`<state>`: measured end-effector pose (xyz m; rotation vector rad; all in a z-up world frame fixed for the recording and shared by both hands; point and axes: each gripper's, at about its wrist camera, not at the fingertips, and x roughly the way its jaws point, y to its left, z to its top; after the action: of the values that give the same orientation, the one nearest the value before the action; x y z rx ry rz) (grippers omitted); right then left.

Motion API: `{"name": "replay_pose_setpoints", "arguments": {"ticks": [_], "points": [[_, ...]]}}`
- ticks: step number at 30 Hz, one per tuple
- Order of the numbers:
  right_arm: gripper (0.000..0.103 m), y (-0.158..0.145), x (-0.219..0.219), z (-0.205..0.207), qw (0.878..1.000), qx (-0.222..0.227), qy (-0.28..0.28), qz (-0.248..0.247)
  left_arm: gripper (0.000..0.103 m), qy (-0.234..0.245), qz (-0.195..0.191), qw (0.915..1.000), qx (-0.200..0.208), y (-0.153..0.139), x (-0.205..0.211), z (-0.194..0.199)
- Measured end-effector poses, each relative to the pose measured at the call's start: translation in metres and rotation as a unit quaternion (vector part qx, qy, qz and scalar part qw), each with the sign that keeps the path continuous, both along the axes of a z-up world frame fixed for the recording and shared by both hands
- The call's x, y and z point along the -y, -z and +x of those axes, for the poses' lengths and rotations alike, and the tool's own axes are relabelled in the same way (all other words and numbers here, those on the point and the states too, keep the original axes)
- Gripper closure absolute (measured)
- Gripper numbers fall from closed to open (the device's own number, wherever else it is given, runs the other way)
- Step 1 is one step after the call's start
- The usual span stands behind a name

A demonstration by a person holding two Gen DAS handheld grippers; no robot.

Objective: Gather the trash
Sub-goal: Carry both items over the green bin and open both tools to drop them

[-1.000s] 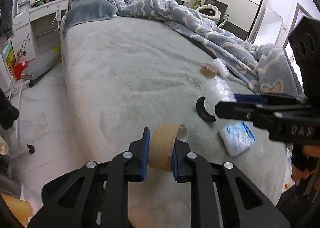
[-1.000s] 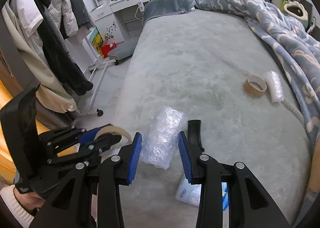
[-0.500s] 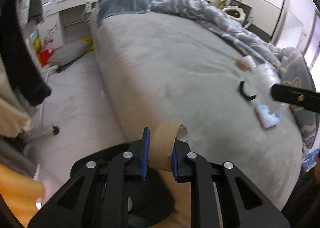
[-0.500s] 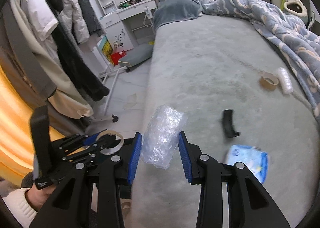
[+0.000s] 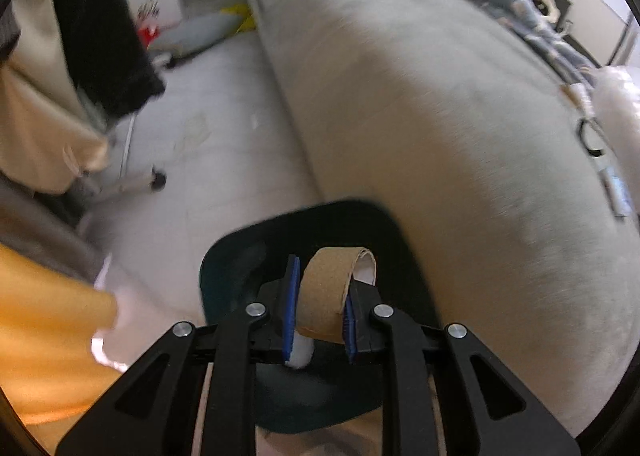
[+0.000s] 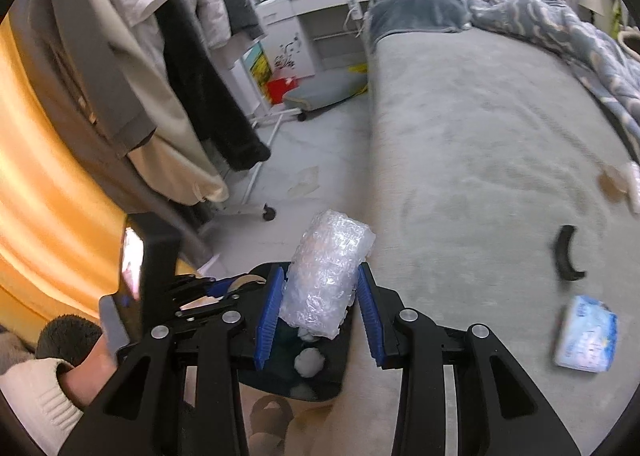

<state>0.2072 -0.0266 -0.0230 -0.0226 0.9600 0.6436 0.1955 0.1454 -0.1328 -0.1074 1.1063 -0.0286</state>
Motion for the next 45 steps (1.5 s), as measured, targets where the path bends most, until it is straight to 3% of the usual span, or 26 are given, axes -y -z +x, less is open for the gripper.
{"name": "replay_pose_setpoints", "arguments": {"ticks": [7,11,13,14,18,28,38,45], "points": [[0.065,0.018,-0.035,0.003,0.999,-0.017,-0.028,-0.014,0.082,-0.016,-0.037,0.9957,-0.083,0.037,-0.025,0.0],[0.065,0.031,-0.049,0.005,0.998,-0.03,-0.038,-0.029,0.081,-0.019,-0.049,0.9927,-0.109,0.048,-0.031,-0.003],[0.065,0.039,-0.056,0.007,0.998,-0.037,-0.042,-0.037,0.076,-0.024,-0.055,0.9907,-0.122,0.054,-0.035,-0.004],[0.065,0.042,-0.058,0.008,0.998,-0.04,-0.043,-0.039,0.066,-0.027,-0.058,0.9899,-0.127,0.056,-0.039,-0.006],[0.065,0.058,-0.066,0.012,0.996,-0.057,-0.045,-0.052,0.045,-0.024,-0.06,0.9902,-0.124,0.053,-0.044,-0.009],[0.065,0.1,-0.079,0.018,0.99,-0.095,-0.057,-0.087,0.031,-0.043,-0.071,0.9935,-0.078,0.031,-0.073,-0.021],[0.065,0.149,-0.097,0.015,0.979,-0.141,-0.08,-0.125,0.031,-0.05,-0.066,0.9952,-0.052,0.019,-0.088,-0.029],[0.063,0.178,-0.11,0.006,0.969,-0.16,-0.096,-0.164,0.037,-0.049,-0.06,0.997,0.003,-0.012,-0.094,-0.034]]}}
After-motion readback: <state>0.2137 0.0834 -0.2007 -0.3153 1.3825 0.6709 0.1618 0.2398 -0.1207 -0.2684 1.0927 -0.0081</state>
